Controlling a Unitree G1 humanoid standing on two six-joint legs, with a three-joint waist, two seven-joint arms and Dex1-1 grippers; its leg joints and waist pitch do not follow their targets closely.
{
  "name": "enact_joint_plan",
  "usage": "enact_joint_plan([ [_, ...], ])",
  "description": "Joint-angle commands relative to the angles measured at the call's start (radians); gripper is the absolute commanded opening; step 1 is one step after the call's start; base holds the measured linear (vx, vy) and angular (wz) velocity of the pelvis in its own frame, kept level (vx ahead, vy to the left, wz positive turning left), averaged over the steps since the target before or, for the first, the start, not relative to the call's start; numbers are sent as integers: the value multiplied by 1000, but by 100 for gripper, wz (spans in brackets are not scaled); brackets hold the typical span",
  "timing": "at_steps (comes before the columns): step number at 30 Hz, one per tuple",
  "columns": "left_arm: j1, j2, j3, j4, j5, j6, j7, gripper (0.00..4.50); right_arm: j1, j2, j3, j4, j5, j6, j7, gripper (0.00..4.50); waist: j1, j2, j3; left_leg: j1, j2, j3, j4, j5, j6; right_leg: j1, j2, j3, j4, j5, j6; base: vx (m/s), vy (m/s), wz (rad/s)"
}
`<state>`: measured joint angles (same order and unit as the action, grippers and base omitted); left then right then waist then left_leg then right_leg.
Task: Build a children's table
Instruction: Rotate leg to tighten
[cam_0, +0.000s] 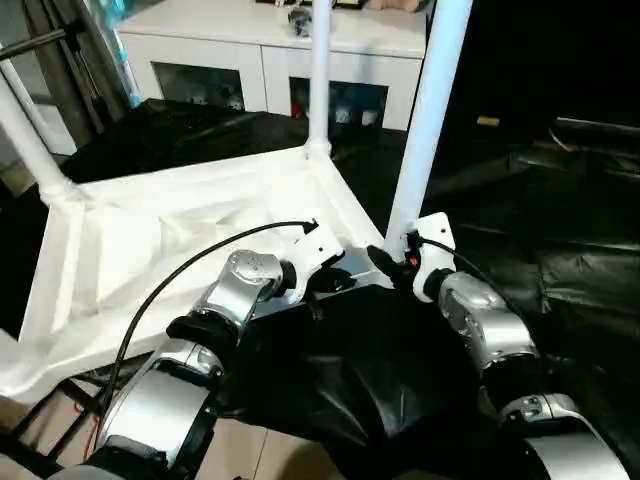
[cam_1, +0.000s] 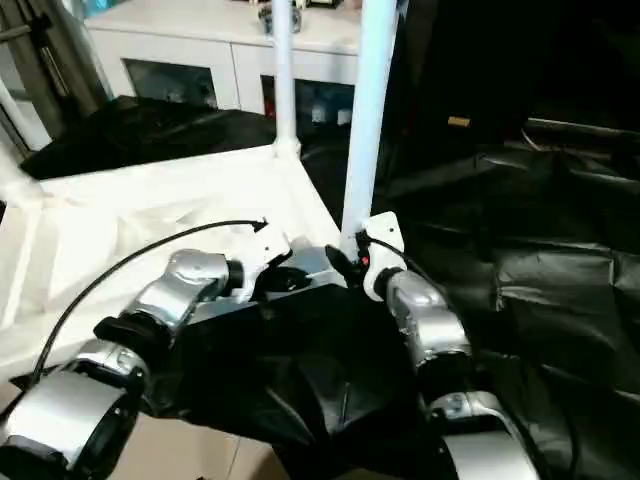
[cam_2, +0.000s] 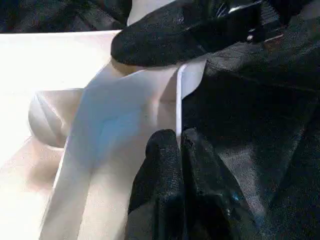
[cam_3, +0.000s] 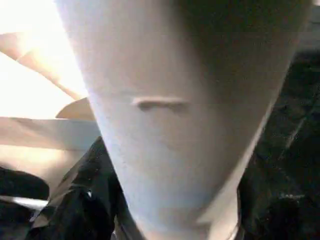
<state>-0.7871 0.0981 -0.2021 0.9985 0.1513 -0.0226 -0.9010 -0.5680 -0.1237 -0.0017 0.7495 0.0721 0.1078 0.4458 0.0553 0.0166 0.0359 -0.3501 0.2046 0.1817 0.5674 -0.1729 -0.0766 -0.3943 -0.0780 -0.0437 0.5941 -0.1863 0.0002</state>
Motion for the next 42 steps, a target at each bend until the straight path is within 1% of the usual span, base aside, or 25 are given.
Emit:
enact_joint_plan([
  [1, -9, -82, -27, -18, -27, -28, -31, 0, 14, 65, 77, 48, -14, 46, 60, 342, -1, -12, -43, 0, 16, -7, -71, -314, 24, 34, -55, 32, -92, -351, -176, 0, 0, 0],
  [3, -4, -69, -31, -23, -29, -43, -63, 0, 18, 51, 88, 24, -15, 36, 106, 346, -1, -12, -44, -1, 16, -7, -70, -312, 29, 35, -55, 32, -90, -339, -180, 0, 0, 0],
  [5, 10, -38, -35, -42, -37, -67, -128, 0, 39, 12, 100, -42, 31, 25, 255, 346, 4, -14, -45, -2, 17, -5, -68, -298, 45, 39, -55, 33, -88, -300, -186, 0, 0, 0],
  [6, 14, -28, -36, -47, -39, -71, -149, 0, 48, -5, 110, -64, 39, 9, 305, 346, 6, -14, -47, -2, 18, -4, -67, -289, 52, 40, -55, 33, -86, -281, -191, 0, 0, 0],
  [7, 16, -23, -37, -50, -41, -73, -159, 0, 53, -14, 116, -75, 42, 0, 330, 346, 8, -15, -48, -4, 18, -2, -65, -267, 60, 43, -55, 33, -83, -247, -201, 0, 0, 0],
  [8, 20, -12, -37, -57, -47, -75, -185, 0, 67, -39, 131, -101, 52, -20, 397, 346, 9, -19, -48, -4, 19, -1, -64, -255, 64, 42, -55, 33, -82, -234, -206, 0, 0, 0],
  [9, 23, -5, -37, -60, -51, -75, -200, 0, 76, -56, 139, -118, 61, -25, 441, 346, 16, -18, -51, -6, 19, 0, -60, -228, 74, 47, -55, 31, -77, -199, -215, 0, 0, 0],
  [10, 24, 0, -37, -62, -53, -76, -209, 0, 83, -67, 143, -130, 68, -26, 470, 346, 17, -18, -52, -9, 19, 1, -59, -198, 83, 49, -54, 30, -71, -155, -229, 0, 0, 0],
  [11, 27, 13, -38, -63, -55, -80, -232, 0, 95, -91, 147, -155, 86, -20, 532, 346, 19, -17, -53, -9, 21, 2, -57, -185, 87, 49, -53, 29, -68, -135, -235, 0, 0, 0],
  [13, 28, 39, -40, -57, -52, -96, -266, 0, 116, -145, 167, -192, 103, 3, 650, 346, 29, -17, -55, -9, 21, 4, -53, -159, 111, 51, -51, 28, -61, -72, -256, 0, 0, 0],
  [15, 29, 51, -40, -54, -51, -106, -285, 0, 127, -168, 180, -209, 101, 4, 697, 346, 34, -16, -54, -8, 22, 4, -52, -166, 114, 49, -52, 27, -61, -70, -262, 0, 0, 0],
  [16, 29, 59, -40, -52, -49, -113, -297, 0, 130, -177, 180, -214, 103, 14, 717, 346, 35, -18, -52, -9, 22, 4, -54, -176, 110, 47, -53, 26, -63, -92, -260, 0, 0, 0],
  [17, 27, 73, -36, -48, -47, -121, -317, 0, 133, -191, 177, -225, 106, 34, 751, 346, 37, -17, -51, -6, 23, 4, -56, -195, 101, 46, -55, 26, -67, -135, -254, 0, 0, 0],
  [19, 26, 83, -34, -46, -46, -126, -329, 0, 137, -202, 180, -237, 113, 54, 777, 321, 39, -18, -48, -5, 25, 4, -59, -216, 88, 44, -56, 27, -72, -186, -242, 0, 0, 0],
  [21, 25, 97, -34, -45, -47, -128, -346, 0, 145, -219, 194, -256, 121, 71, 809, 314, 40, -19, -48, -4, 27, 2, -60, -220, 80, 43, -57, 28, -73, -211, -233, 0, 0, 0],
  [23, 26, 104, -33, -45, -48, -130, -358, 0, 151, -229, 202, -271, 126, 83, 828, 311, 42, -18, -49, -4, 26, 1, -60, -216, 74, 44, -56, 29, -72, -212, -228, 0, 0, 0],
  [24, 26, 110, -33, -44, -48, -133, -365, 0, 156, -237, 208, -280, 128, 92, 843, 285, 42, -18, -49, -4, 26, 2, -60, -215, 73, 43, -57, 29, -72, -209, -228, 0, 0, 0],
  [26, 24, 116, -34, -38, -51, -140, -374, 0, 161, -245, 214, -290, 127, 105, 862, 278, 43, -17, -50, -4, 27, 2, -60, -211, 71, 43, -57, 29, -70, -200, -230, 0, 0, 0],
  [29, 24, 117, -34, -36, -52, -142, -377, 0, 163, -243, 212, -291, 122, 110, 866, 268, 45, -19, -52, -6, 25, 2, -58, -193, 71, 45, -57, 29, -67, -174, -233, 0, 0, 0],
  [31, 25, 116, -35, -35, -52, -144, -379, 0, 165, -238, 207, -293, 120, 113, 860, 266, 45, -18, -52, -6, 25, 2, -57, -187, 73, 45, -57, 28, -66, -159, -238, 0, 0, 0],
  [35, 24, 96, -30, -33, -54, -133, -339, 0, 170, -208, 181, -285, 127, 114, 790, 264, 45, -17, -51, -6, 25, 2, -58, -197, 68, 45, -57, 28, -68, -182, -233, 0, 0, 0],
  [37, 20, 82, -24, -31, -54, -122, -312, 0, 166, -185, 168, -263, 112, 95, 727, 263, 45, -17, -50, -6, 24, 2, -58, -200, 65, 44, -57, 28, -69, -191, -231, 0, 0, 0],
  [39, 11, 60, -15, -22, -51, -110, -258, 0, 140, -148, 144, -196, 75, 81, 596, 263, 41, -15, -47, -5, 24, 1, -62, -219, 50, 40, -58, 27, -73, -231, -224, 0, 0, 0],
  [41, 3, 35, -12, -15, -45, -96, -205, 0, 113, -114, 120, -128, 43, 70, 469, 262, 30, -11, -43, -3, 22, -3, -67, -261, 25, 36, -60, 27, -79, -306, -211, 0, 0, 0],
  [42, -5, 9, -12, -7, -35, -83, -147, 0, 87, -80, 95, -79, 30, 73, 359, 262, 21, -13, -43, -1, 20, -7, -71, -290, 8, 37, -61, 27, -87, -379, -186, 0, 0, 0],
])
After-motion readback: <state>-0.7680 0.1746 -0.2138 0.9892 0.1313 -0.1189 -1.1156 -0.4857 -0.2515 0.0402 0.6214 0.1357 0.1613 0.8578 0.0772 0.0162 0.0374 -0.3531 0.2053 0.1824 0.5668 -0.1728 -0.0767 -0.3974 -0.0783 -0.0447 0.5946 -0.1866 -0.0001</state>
